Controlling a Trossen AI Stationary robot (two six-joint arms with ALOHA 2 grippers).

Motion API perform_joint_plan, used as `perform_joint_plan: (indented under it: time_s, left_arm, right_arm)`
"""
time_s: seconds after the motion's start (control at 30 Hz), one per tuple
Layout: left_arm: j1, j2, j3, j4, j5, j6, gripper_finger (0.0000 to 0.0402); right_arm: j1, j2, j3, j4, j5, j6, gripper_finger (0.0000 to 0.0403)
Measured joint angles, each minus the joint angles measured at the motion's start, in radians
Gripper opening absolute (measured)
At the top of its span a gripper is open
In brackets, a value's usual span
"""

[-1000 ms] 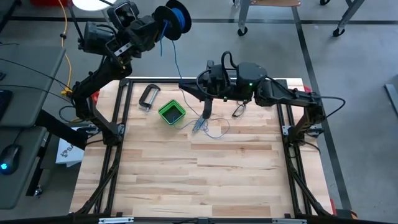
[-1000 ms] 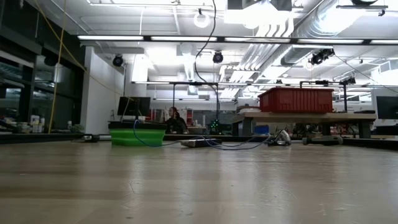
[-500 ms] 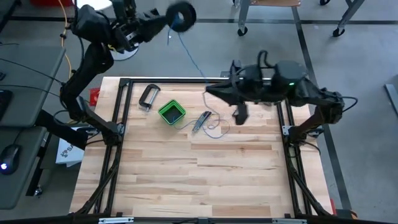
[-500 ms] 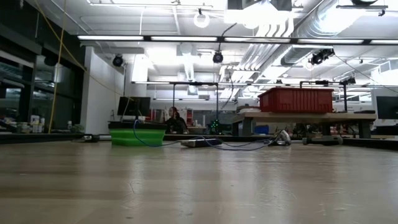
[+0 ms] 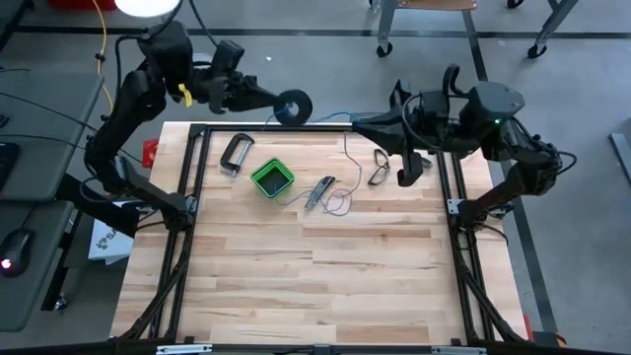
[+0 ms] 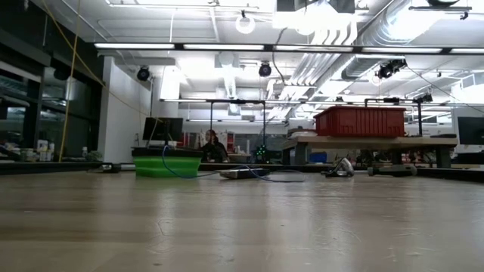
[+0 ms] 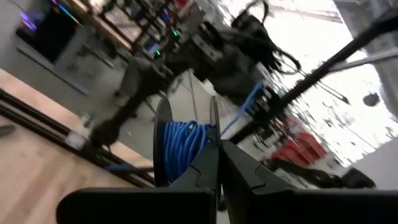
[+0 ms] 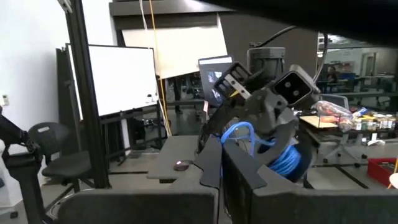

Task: Coil cords
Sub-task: Coil the blue wire onto the spool

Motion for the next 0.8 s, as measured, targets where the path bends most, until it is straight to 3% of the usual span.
perform_joint_plan:
  time_s: [0.23, 0.37, 0.57, 0.8]
  left_arm:
    - [-0.101, 0.054, 0.000, 0.006, 0.148, -0.117, 0.0001]
    - [-0.178, 0.114, 0.000, 0.100, 0.234, -0.190, 0.0001]
    - [-0.259, 0.220, 0.000, 0.471, 0.324, -0.366, 0.0001]
    - [-0.299, 0.333, 0.000, 0.942, 0.357, -0.664, 0.0001]
  right_arm:
    - [0.000, -0.002, 0.000, -0.015, 0.000, -0.001, 0.0000]
    - [0.000, -0.002, 0.000, -0.011, 0.000, -0.001, 0.0000]
    - [0.001, 0.014, 0.000, 0.001, -0.031, 0.005, 0.0000]
    - [-0.005, 0.060, 0.000, 0.016, -0.100, 0.058, 0.0000]
